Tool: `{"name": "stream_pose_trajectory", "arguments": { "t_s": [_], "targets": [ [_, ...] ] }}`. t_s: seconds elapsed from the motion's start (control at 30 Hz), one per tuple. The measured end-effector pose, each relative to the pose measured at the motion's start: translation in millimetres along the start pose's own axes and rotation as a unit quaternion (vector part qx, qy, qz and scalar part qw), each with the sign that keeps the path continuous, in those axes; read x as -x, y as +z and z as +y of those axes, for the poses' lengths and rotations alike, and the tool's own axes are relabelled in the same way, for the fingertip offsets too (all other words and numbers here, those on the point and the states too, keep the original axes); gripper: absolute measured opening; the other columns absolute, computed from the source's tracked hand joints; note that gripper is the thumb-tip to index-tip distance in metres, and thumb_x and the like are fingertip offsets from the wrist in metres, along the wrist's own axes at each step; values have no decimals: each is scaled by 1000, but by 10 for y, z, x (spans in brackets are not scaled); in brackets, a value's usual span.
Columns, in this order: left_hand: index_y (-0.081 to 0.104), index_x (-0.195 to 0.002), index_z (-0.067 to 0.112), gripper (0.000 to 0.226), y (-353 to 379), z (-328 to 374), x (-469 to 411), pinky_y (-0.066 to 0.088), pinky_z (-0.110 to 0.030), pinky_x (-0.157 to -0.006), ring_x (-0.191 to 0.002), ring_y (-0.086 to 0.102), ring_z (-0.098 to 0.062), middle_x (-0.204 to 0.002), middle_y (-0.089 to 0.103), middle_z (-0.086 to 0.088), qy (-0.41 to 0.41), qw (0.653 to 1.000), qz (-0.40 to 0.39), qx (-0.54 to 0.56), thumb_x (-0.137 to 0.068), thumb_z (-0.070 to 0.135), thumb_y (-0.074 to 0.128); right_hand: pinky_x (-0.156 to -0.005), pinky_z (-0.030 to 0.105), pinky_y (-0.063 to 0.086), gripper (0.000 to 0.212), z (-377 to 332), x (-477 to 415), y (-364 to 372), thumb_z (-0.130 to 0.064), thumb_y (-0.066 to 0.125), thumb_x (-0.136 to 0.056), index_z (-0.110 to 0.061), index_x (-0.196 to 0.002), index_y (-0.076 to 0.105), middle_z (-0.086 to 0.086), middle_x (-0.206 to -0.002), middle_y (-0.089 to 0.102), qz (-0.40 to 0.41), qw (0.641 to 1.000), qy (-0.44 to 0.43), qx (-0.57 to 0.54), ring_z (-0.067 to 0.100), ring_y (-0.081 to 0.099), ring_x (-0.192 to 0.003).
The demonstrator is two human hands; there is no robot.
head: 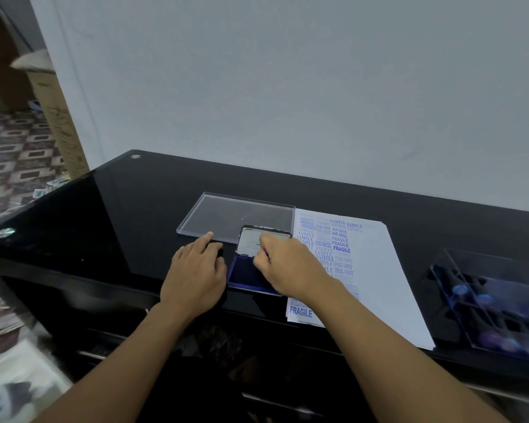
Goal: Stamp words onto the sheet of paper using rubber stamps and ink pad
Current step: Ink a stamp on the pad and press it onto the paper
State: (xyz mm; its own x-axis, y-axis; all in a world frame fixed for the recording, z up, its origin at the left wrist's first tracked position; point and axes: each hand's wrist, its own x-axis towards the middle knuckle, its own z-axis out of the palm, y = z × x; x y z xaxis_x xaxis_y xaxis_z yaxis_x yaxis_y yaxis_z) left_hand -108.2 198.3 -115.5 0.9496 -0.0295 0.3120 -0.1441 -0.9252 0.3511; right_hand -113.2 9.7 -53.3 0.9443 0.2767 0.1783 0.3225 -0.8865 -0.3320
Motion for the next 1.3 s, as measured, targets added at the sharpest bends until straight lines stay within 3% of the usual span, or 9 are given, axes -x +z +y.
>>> {"name": "stream_pose_trajectory", "arguments": {
  "t_s": [0.27, 0.4, 0.53, 0.8, 1.03, 1.3],
  "targets": [
    [57, -131, 17, 36, -3, 13, 5, 27, -39, -116, -138, 40, -19, -155, 38, -3, -3, 1000, 0, 4, -101, 27, 41, -59, 33, 31, 23, 32, -19, -88, -24, 41, -100, -8, -86, 48, 0, -71, 48, -17, 999, 7, -48, 21, 44, -65],
    [58, -130, 16, 35, 3, 9, 3, 28, -39, -115, -137, 41, -20, -155, 39, -4, 0, 1000, 3, -1, -100, 26, 41, -50, 30, 27, 24, 17, -22, -74, -24, 41, -100, -14, -79, 41, -1, -67, 46, -19, 999, 8, -31, 14, 40, -59],
    [57, -130, 17, 36, 10, 5, 0, 28, -38, -115, -137, 41, -19, -155, 38, -3, 0, 1000, 3, -4, -100, 27, 40, -48, 31, 24, 30, 3, -20, -53, -26, 42, -98, -21, -70, 32, 2, -67, 46, -19, 1000, 1, -8, 19, 41, -60],
    [57, -131, 17, 36, 0, 14, 0, 27, -39, -115, -138, 39, -19, -155, 38, -3, -1, 1000, 1, -4, -101, 27, 41, -51, 30, 28, 23, 30, -44, -89, -25, 43, -99, -9, -83, 47, 1, -70, 50, -22, 998, 15, -50, 16, 43, -61],
    [58, -129, 17, 34, 13, 3, -3, 29, -40, -114, -136, 41, -21, -154, 39, -4, 0, 1000, 2, -4, -100, 26, 42, -55, 35, 32, 23, -4, -22, -10, -26, 42, -97, -16, -76, 37, 6, -69, 48, -10, 1000, 13, -10, 32, 48, -67],
    [59, -128, 17, 34, 12, 0, -4, 29, -40, -114, -136, 42, -20, -154, 40, -5, 3, 1000, 4, -5, -100, 26, 42, -55, 34, 30, 23, 21, -32, -70, -24, 42, -99, -10, -82, 45, 4, -72, 51, -17, 999, 17, -48, 25, 47, -67]
  ]
}}
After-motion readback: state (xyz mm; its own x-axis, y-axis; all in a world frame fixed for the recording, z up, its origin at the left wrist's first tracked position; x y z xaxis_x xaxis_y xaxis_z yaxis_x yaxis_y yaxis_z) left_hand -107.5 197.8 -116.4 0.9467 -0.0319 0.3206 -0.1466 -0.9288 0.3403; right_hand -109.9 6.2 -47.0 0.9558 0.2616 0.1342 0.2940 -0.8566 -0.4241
